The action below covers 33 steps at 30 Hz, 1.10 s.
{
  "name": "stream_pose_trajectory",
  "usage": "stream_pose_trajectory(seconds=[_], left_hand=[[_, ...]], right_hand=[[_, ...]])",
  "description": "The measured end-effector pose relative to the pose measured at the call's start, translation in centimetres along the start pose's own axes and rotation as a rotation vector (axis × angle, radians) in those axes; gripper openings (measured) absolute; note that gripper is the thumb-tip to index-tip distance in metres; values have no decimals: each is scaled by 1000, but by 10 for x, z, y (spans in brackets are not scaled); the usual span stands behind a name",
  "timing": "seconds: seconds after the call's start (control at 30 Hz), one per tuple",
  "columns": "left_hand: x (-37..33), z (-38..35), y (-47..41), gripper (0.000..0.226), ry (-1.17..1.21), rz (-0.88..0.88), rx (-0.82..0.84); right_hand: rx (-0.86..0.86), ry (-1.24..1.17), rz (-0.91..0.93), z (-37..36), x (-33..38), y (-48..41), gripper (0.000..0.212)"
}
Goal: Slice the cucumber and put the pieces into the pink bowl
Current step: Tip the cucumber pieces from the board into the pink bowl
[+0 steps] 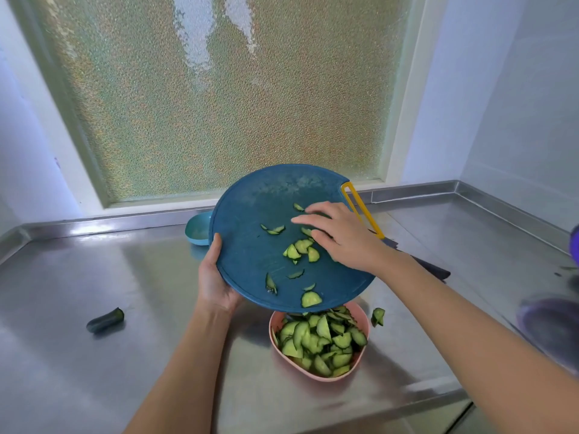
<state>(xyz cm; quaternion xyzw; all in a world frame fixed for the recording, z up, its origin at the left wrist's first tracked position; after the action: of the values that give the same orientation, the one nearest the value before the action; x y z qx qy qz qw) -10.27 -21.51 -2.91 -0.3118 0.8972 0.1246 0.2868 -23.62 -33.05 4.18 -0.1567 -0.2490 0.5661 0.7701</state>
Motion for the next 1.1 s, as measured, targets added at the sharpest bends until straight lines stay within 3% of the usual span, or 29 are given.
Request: stream_pose_trajectory(seconds=[0.13, 0.27, 0.4, 0.5, 0.67, 1.1], left_hand=[[0, -4, 3, 52, -10, 4, 6], [-2, -2, -1, 50, 6, -4, 13], [-3, 1, -4, 50, 17, -1, 20], [-2, 2, -5, 48, 6, 9, 20], [1, 1, -3, 48, -18, 31, 28], [12, 10, -9, 43, -26, 83, 34]], right_hand=[[107, 105, 118, -6, 5, -4, 38], [-92, 135, 192, 14, -4, 4, 35], [-191, -94, -1, 28, -17, 3, 18], [-77, -137, -66, 23, -14, -19, 33], [225, 13, 16, -7, -4, -41, 42], [114, -23, -34, 6, -17, 10, 33]])
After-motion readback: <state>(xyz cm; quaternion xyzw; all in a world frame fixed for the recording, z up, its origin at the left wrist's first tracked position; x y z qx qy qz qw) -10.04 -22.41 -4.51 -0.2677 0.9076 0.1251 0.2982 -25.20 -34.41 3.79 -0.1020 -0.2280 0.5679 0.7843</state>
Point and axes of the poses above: each hand's wrist, its own y-axis away from the middle knuckle, its own z-axis out of the back of the hand, x = y × z, the point moved 8 cm from there along -y, towards the middle knuckle, and after that the axes turned 7 degrees about -x, right-handed, at the moved point
